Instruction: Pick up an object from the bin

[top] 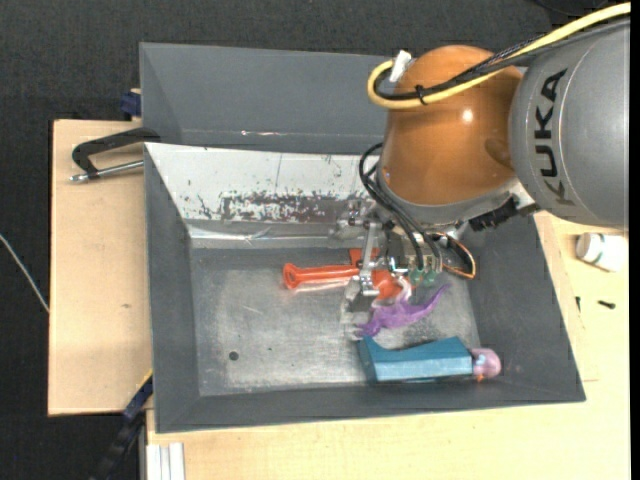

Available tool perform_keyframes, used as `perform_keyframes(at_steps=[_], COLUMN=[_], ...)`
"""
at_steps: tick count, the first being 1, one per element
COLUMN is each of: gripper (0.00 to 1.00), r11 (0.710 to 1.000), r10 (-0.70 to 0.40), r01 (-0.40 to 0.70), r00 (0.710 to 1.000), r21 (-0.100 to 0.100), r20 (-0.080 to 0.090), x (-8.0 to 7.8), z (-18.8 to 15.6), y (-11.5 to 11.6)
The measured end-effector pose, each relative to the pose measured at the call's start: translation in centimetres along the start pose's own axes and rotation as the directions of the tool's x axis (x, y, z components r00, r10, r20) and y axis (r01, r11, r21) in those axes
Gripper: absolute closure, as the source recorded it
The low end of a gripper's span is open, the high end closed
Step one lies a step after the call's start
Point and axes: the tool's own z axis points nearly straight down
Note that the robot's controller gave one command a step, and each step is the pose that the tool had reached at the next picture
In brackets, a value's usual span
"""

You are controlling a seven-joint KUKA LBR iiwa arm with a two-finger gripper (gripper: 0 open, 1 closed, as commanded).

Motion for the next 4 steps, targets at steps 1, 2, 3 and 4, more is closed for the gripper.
perform_keyframes(at_steps=[1,2,3,4], gripper=[0.0,0.0,0.0,0.0], r11=[1.0,1.0,0.987,0.899], r10=[0.002,-0.027,0.159,0.438], r01=[-0.002,0.028,-0.159,-0.438], r00=[1.0,1.0,0.987,0.899], r21=[-0.001,-0.002,-0.003,-0.004], r20=[0.009,0.014,0.009,0.004], x=[-0.2,-2.3,-4.0,-5.8], z=[-0.4,5.0,11.2,16.0], y=[-0.1,-2.1,-2.9,-4.4])
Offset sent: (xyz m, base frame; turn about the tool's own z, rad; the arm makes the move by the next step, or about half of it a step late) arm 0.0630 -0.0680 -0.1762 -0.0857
